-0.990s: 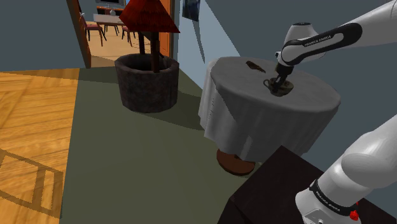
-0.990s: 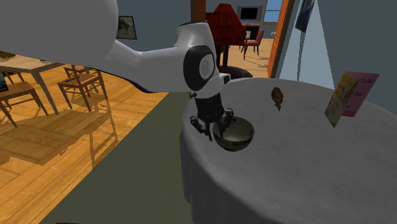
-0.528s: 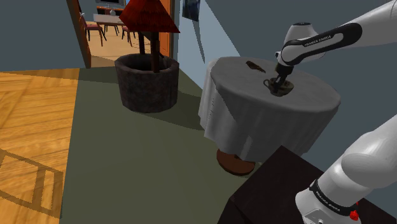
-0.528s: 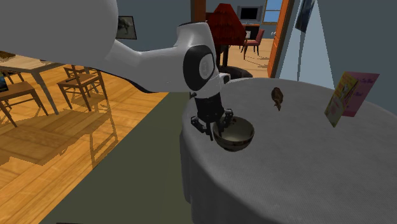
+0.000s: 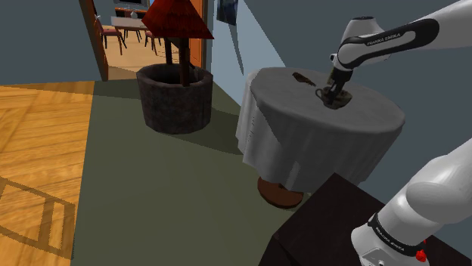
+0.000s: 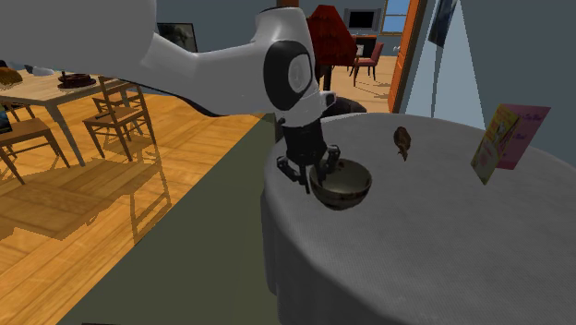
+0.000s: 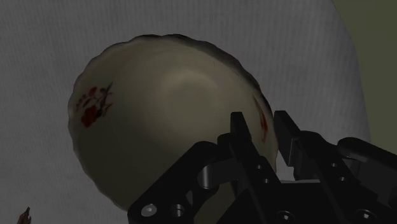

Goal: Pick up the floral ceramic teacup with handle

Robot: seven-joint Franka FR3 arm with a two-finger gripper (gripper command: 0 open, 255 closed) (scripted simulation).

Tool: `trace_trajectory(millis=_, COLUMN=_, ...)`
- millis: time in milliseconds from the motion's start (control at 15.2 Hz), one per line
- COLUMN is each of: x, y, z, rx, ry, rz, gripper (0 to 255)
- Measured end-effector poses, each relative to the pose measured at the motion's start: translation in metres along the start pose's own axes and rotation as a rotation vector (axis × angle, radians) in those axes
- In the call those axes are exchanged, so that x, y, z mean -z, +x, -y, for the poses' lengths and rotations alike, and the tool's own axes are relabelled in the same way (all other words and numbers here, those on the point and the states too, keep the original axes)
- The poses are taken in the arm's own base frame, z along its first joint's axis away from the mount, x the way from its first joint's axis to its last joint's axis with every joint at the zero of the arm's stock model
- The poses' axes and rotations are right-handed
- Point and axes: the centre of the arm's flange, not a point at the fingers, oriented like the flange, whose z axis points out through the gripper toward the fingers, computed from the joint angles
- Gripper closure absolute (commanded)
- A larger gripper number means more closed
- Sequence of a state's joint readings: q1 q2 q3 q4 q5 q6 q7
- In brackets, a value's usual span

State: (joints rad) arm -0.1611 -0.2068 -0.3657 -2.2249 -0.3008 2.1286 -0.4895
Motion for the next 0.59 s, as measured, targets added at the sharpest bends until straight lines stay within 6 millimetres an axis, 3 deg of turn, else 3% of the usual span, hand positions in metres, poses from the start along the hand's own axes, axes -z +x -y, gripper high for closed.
trace_trajectory(millis=594, x=0.044, y=-0.001, z=-0.008, rx=0.0, ry=0.0, rz=0.0, gripper=255)
